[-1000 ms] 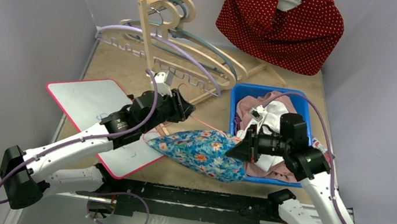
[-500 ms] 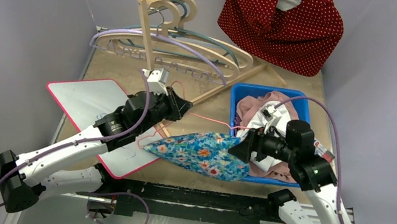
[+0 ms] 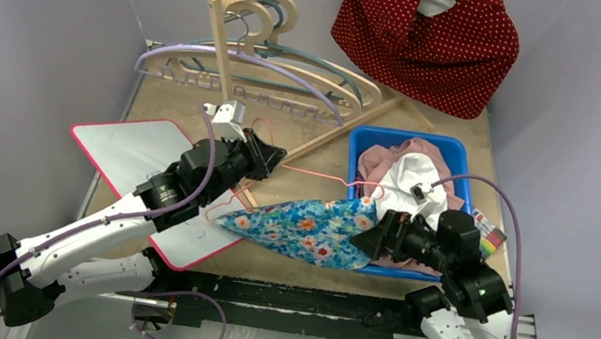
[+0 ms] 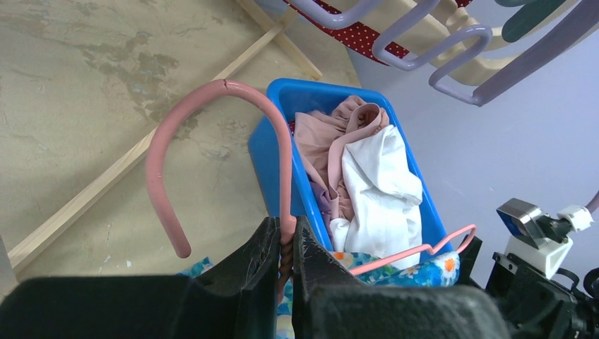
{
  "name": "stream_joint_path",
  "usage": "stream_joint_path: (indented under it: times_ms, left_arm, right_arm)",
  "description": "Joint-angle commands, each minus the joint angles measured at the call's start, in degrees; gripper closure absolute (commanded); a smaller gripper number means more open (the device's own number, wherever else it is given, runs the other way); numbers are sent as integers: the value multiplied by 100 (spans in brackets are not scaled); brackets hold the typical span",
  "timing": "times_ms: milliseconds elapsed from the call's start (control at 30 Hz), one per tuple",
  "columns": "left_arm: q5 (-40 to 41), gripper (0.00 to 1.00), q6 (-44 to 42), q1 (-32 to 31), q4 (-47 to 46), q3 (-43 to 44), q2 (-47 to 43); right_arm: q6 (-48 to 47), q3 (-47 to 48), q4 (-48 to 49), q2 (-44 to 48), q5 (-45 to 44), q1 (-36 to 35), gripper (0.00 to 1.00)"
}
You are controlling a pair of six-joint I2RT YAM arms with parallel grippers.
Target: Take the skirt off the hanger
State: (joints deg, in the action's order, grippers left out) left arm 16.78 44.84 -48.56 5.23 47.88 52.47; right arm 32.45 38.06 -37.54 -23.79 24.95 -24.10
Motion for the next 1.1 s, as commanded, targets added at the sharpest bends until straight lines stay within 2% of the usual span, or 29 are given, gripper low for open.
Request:
stream_joint_path:
  times_ms: [0, 67, 167, 433, 567, 633, 733, 767, 900, 1067]
  left_arm:
    - [204, 100, 95, 21, -525, 108, -165]
    - [203, 100, 105, 22, -515, 121, -186]
    - [193, 100, 112, 22, -532, 117, -233]
    - [234, 100, 165, 22, -615, 26, -308]
    - [179, 100, 141, 22, -589, 88, -249]
    - [116, 100, 139, 22, -622, 98, -220]
    - [91, 100, 164, 22, -658, 78, -206]
    - [84, 100, 166, 22, -674, 74, -197]
    - [63, 100, 183, 22, -662, 80, -167]
    - [162, 100, 159, 22, -505, 103, -147]
  right_arm:
    - [25, 423, -446, -285, -766, -24, 1]
    - [8, 831, -798, -335, -1226, -24, 1]
    - [24, 1038, -1030, -233, -1466, -24, 1]
    - [295, 606, -1129, 342, -1023, -25, 1]
    - [156, 253, -569, 156, -517, -19, 1]
    - [75, -17, -116, 22, -147, -20, 6]
    - [285, -345, 603, 127, -49, -24, 9]
    - [374, -486, 838, 157, 20, -24, 11]
    - [656, -863, 1546, 67, 227, -18, 33]
    - [634, -849, 1514, -29, 189, -18, 60]
